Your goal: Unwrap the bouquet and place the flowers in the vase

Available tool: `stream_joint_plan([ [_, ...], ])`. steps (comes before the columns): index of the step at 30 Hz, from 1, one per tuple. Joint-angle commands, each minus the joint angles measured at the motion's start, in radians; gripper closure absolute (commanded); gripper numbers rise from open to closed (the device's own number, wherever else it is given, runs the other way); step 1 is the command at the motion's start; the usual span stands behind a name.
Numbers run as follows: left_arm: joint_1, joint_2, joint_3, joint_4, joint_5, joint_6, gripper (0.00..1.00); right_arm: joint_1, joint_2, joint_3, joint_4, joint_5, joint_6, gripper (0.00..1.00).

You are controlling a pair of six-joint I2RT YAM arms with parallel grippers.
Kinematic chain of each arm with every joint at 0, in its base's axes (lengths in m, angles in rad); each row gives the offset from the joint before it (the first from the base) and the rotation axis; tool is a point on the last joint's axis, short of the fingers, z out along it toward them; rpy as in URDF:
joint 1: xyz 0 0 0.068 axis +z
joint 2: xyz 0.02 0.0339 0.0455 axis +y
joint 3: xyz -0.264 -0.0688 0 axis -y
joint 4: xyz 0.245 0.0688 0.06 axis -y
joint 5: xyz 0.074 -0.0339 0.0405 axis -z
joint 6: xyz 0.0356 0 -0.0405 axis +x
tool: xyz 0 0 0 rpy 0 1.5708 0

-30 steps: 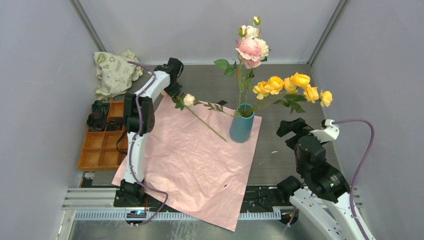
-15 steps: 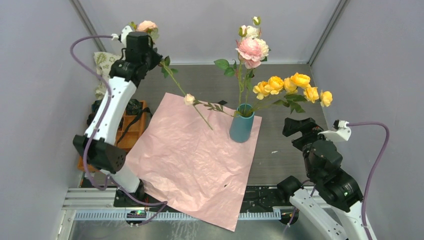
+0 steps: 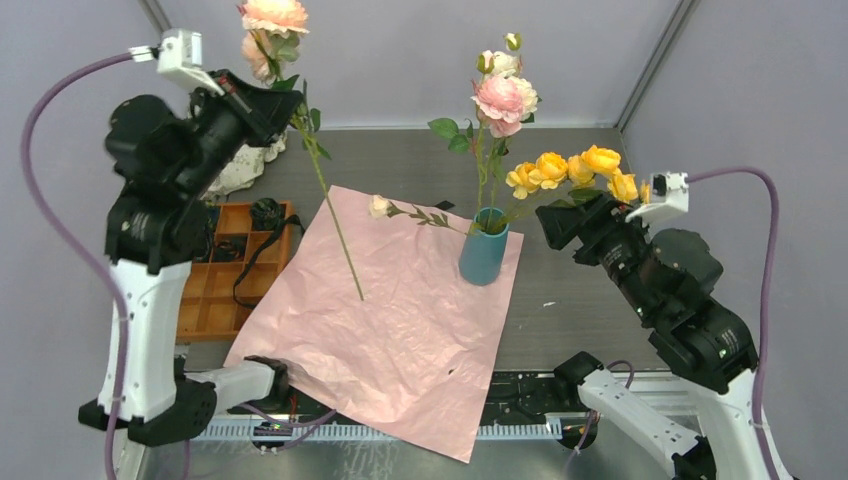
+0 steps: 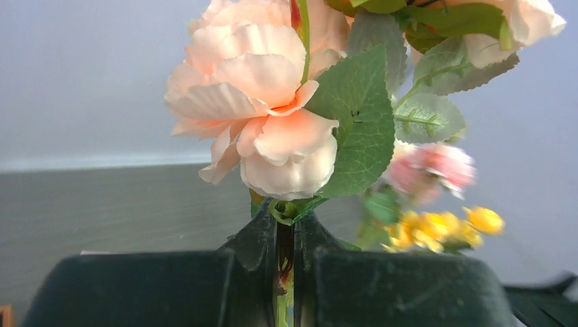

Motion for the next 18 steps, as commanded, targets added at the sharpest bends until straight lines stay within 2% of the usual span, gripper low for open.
stream_joint_plan([
  [1,-0.002,-0.1,0.078,-0.019,0.225,0.03,1.0,-0.001,0.104,0.106,0.059,-0.319,-0.034,0.21],
  [4,-0.003,-0.164,0.073,-0.008,0.281,0.0,0.99,0.0,0.158,0.146,0.095,-0.45,-0.019,0.23],
  [8,-0.002,-0.228,-0.002,0.105,0.377,-0.094,0.98,0.002,0.228,0.183,0.162,-0.631,0.024,0.24],
  [12,-0.002,-0.224,-0.073,0.235,0.448,-0.203,0.98,0.055,0.31,0.231,0.197,-0.695,0.032,0.24],
  [15,-0.002,-0.202,-0.113,0.311,0.474,-0.248,0.98,0.229,0.376,0.304,0.159,-0.591,-0.045,0.24],
  [16,-0.002,-0.196,-0.129,0.337,0.477,-0.258,0.99,0.347,0.405,0.335,0.142,-0.529,-0.083,0.24],
  [18,-0.002,-0.178,-0.135,0.363,0.48,-0.275,0.99,0.506,0.471,0.395,0.103,-0.402,-0.155,0.24],
])
